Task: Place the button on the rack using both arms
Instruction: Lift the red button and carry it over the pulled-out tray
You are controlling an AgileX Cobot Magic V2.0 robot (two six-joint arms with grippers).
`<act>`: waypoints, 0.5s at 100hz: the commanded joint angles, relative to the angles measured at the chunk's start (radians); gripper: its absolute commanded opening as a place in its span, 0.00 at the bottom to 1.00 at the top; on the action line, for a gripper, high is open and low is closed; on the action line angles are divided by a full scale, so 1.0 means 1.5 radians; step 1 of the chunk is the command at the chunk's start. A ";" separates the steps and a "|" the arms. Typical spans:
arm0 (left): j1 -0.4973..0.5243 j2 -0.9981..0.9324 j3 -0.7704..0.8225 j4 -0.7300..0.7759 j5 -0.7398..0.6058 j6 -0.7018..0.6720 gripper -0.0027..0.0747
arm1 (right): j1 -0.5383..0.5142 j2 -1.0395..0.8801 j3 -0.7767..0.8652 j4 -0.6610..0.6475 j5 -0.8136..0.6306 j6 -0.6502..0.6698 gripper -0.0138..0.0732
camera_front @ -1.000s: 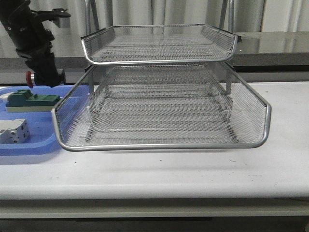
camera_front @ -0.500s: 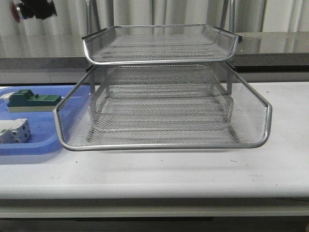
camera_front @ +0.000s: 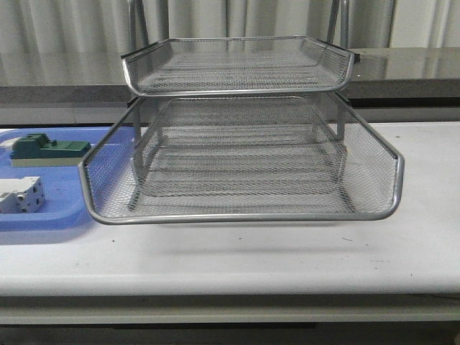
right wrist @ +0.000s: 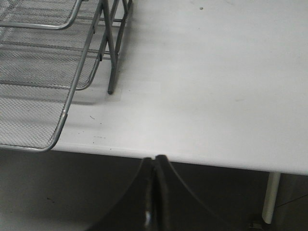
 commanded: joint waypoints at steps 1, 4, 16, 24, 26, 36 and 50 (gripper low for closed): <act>-0.037 -0.037 0.005 -0.016 0.004 -0.016 0.01 | -0.004 0.001 -0.020 -0.010 -0.042 -0.001 0.03; -0.048 -0.037 0.015 -0.016 0.004 -0.016 0.01 | -0.004 0.001 -0.020 -0.010 -0.042 -0.001 0.03; -0.095 -0.027 0.046 -0.016 0.004 -0.016 0.01 | -0.004 0.001 -0.020 -0.010 -0.042 -0.001 0.03; -0.117 -0.015 0.057 -0.016 0.004 -0.016 0.01 | -0.004 0.001 -0.020 -0.010 -0.042 -0.001 0.03; -0.122 -0.010 0.060 -0.016 0.004 -0.016 0.01 | -0.004 0.001 -0.020 -0.010 -0.042 -0.001 0.03; -0.143 0.013 0.060 -0.023 0.001 -0.016 0.01 | -0.004 0.001 -0.020 -0.010 -0.042 -0.001 0.03; -0.168 0.051 0.060 -0.036 -0.004 -0.016 0.01 | -0.004 0.001 -0.020 -0.010 -0.042 -0.001 0.03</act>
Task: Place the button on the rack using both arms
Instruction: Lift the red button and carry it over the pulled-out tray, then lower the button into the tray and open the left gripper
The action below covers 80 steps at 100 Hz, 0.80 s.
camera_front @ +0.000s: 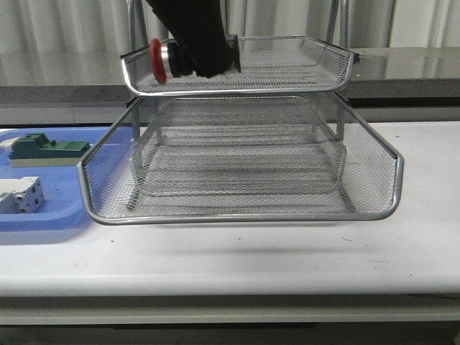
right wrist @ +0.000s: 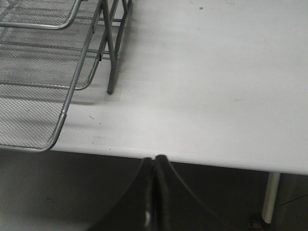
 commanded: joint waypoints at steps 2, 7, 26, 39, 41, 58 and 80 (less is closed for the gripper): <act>-0.019 -0.009 -0.017 -0.024 0.000 -0.007 0.01 | -0.004 0.001 -0.020 -0.010 -0.042 -0.001 0.03; -0.025 0.003 -0.017 -0.024 -0.001 -0.007 0.01 | -0.004 0.001 -0.020 -0.010 -0.042 -0.001 0.03; -0.035 0.045 -0.019 -0.020 -0.003 -0.005 0.01 | -0.004 0.001 -0.020 -0.010 -0.042 -0.001 0.03; -0.035 0.051 -0.019 -0.019 0.002 -0.005 0.02 | -0.004 0.001 -0.020 -0.010 -0.042 -0.001 0.03; -0.035 0.051 -0.019 -0.019 0.002 -0.005 0.04 | -0.004 0.001 -0.020 -0.010 -0.042 -0.001 0.03; -0.035 0.051 -0.019 -0.019 0.007 -0.003 0.30 | -0.004 0.001 -0.020 -0.010 -0.042 -0.001 0.03; -0.035 0.051 -0.019 -0.019 0.007 -0.003 0.57 | -0.004 0.001 -0.020 -0.010 -0.042 -0.001 0.03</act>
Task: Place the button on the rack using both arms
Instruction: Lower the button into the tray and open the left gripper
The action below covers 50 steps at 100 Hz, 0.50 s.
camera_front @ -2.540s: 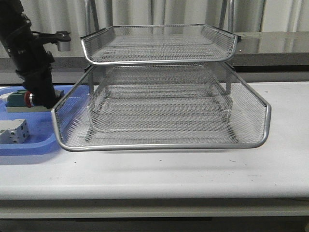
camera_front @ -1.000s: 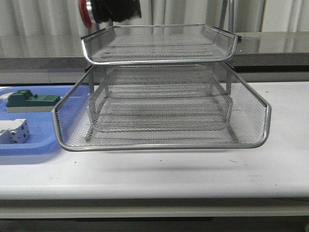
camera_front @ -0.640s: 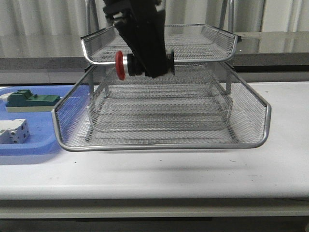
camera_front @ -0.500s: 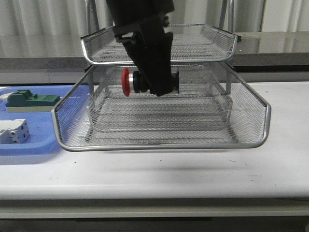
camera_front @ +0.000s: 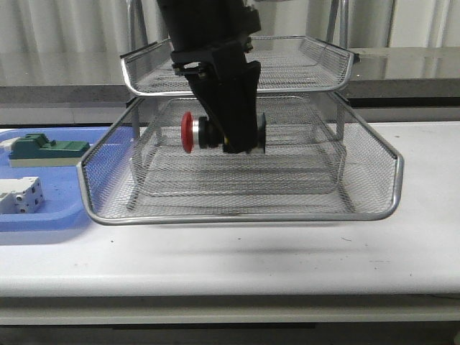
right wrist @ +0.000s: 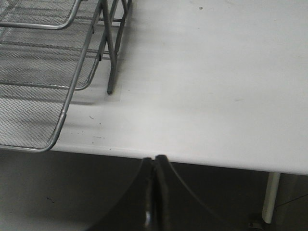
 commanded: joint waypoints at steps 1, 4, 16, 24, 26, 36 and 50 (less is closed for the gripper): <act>-0.004 -0.035 -0.019 -0.016 0.014 -0.002 0.57 | -0.004 0.001 -0.020 -0.010 -0.042 -0.001 0.03; -0.004 -0.035 -0.019 -0.016 0.014 -0.002 0.57 | -0.004 0.001 -0.020 -0.010 -0.042 -0.001 0.03; -0.004 -0.035 -0.019 -0.017 0.014 -0.002 0.57 | -0.004 0.001 -0.020 -0.010 -0.042 -0.001 0.03; -0.004 -0.035 -0.019 -0.018 0.014 -0.002 0.57 | -0.004 0.001 -0.020 -0.010 -0.042 -0.001 0.03; -0.004 -0.035 -0.019 -0.018 0.014 -0.002 0.57 | -0.004 0.001 -0.020 -0.010 -0.042 -0.001 0.03; -0.004 -0.037 -0.019 -0.020 0.014 -0.002 0.57 | -0.004 0.001 -0.020 -0.010 -0.042 -0.001 0.03; -0.004 -0.050 -0.021 -0.021 0.014 -0.006 0.57 | -0.004 0.001 -0.020 -0.010 -0.042 -0.001 0.03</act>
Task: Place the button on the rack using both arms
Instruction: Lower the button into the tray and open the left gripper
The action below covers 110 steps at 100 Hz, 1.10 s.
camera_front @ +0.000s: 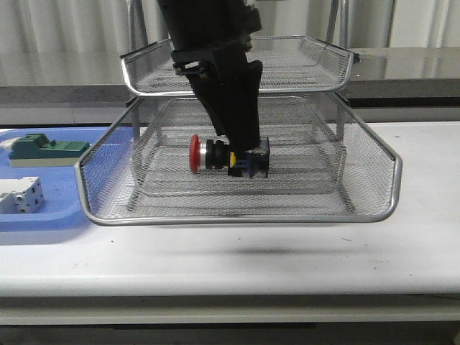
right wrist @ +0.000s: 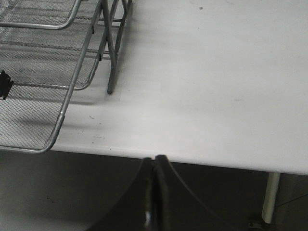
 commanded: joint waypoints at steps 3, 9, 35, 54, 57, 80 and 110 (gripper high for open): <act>-0.004 -0.056 -0.021 -0.020 0.014 -0.007 0.56 | -0.004 0.001 -0.020 -0.010 -0.042 -0.001 0.03; -0.004 -0.070 -0.021 -0.020 0.014 -0.014 0.56 | -0.004 0.001 -0.020 -0.010 -0.042 -0.001 0.03; 0.047 -0.148 -0.021 0.005 0.014 -0.059 0.56 | -0.004 0.001 -0.020 -0.010 -0.042 -0.001 0.03; 0.145 -0.201 -0.020 0.005 0.014 -0.090 0.56 | -0.004 0.001 -0.020 -0.010 -0.042 -0.001 0.03; 0.163 -0.209 -0.018 0.005 0.014 -0.093 0.56 | -0.004 0.001 -0.020 -0.010 -0.042 -0.001 0.03; 0.308 -0.277 0.022 0.003 0.009 -0.129 0.56 | -0.004 0.001 -0.020 -0.010 -0.042 -0.001 0.03; 0.440 -0.435 0.242 -0.046 -0.133 -0.128 0.56 | -0.004 0.001 -0.020 -0.010 -0.042 -0.001 0.03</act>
